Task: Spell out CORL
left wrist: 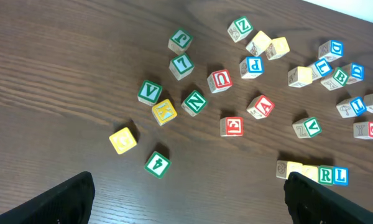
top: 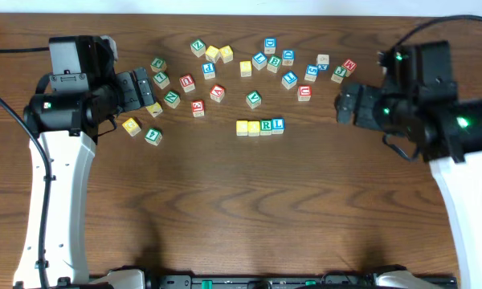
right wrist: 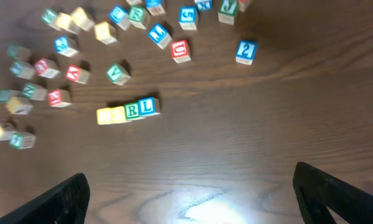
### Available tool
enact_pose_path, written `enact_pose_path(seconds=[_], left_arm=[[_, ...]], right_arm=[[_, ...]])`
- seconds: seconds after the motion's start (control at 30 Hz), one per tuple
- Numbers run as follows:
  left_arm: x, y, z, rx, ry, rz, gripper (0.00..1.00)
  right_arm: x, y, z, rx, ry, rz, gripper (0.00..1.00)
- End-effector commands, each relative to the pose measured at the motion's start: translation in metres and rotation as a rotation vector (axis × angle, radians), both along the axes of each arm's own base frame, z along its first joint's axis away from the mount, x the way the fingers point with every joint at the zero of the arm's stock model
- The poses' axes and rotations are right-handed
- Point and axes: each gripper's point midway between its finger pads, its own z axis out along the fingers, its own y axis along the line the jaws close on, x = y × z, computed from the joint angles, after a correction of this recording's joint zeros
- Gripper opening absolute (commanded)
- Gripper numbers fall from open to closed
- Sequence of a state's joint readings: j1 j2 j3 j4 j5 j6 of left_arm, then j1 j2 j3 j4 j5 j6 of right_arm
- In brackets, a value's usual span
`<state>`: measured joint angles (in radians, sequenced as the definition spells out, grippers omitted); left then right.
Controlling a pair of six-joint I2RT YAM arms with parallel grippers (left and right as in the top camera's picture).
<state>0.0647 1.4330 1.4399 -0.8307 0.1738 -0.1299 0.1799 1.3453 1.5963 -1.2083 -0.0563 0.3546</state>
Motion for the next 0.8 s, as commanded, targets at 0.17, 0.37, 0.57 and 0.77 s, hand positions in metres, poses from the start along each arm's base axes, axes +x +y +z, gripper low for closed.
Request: enact_pose_path(seconds=[0.17, 0.37, 0.57, 0.77], left_arm=[[0.001, 0.003, 0.001, 0.012, -0.001, 0.005, 0.96], [0.001, 0.003, 0.001, 0.011, -0.001, 0.005, 0.97], [0.001, 0.003, 0.001, 0.011, -0.001, 0.005, 0.97], [0.001, 0.003, 0.001, 0.012, -0.001, 0.005, 0.97]], right_arm=[[-0.02, -0.004, 0.029, 0.016, -0.089, 0.002, 0.99], [-0.027, -0.007, 0.023, -0.003, -0.051, 0.005, 0.99], [-0.018, -0.007, 0.026, -0.025, -0.092, 0.023, 0.99], [0.005, -0.006, 0.035, -0.106, -0.289, 0.118, 0.99]])
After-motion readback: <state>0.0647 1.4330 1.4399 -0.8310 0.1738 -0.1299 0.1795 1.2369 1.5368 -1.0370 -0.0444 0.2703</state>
